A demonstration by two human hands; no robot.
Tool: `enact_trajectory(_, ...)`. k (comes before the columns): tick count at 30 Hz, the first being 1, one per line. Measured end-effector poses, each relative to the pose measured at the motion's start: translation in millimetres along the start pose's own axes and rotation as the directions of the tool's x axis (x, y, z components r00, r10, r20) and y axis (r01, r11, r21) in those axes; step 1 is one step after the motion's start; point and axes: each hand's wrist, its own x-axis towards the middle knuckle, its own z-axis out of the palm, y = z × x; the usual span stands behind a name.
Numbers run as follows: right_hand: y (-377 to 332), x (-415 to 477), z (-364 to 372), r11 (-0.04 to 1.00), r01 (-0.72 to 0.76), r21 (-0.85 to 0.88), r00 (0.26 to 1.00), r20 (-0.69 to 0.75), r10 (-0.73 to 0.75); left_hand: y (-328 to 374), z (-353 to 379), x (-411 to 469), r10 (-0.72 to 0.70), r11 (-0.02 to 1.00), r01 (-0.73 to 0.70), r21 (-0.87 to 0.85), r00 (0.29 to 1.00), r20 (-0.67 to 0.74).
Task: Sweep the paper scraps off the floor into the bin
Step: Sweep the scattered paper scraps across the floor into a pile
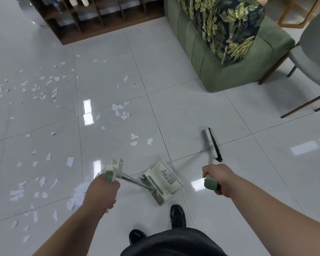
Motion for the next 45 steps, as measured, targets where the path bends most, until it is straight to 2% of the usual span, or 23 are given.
enact_trajectory(6,-38,-9,84,0.982,0.082,-0.171,0.98,0.194,-0.048,-37,-26,8,-0.125,0.991,0.123,-0.058,0.992,-0.034)
enact_trajectory(11,-60,-11,165,0.945,0.141,-0.295,0.939,0.344,-0.033,-81,-60,8,-0.166,0.977,0.152,-0.152,0.983,-0.082)
enact_trajectory(19,-79,-44,282,0.863,0.212,-0.458,0.875,0.482,0.04,-154,-110,28,-0.268,0.947,0.232,-0.221,0.952,-0.147)
enact_trajectory(23,-97,-69,316,0.855,0.196,-0.48,0.872,0.484,0.071,-192,-141,42,-0.291,0.941,0.252,-0.226,0.943,-0.163)
enact_trajectory(31,-110,-116,402,0.793,0.257,-0.552,0.91,0.415,-0.006,-273,-200,58,-0.365,0.889,0.297,-0.35,0.919,-0.148)
enact_trajectory(37,-73,-127,499,0.708,0.296,-0.642,0.922,0.386,-0.036,-332,-220,47,-0.41,0.845,0.312,-0.435,0.9,-0.151)
enact_trajectory(45,-27,-165,578,0.687,0.293,-0.665,0.881,0.467,0.077,-396,-213,9,-0.556,0.732,0.392,-0.557,0.816,-0.156)
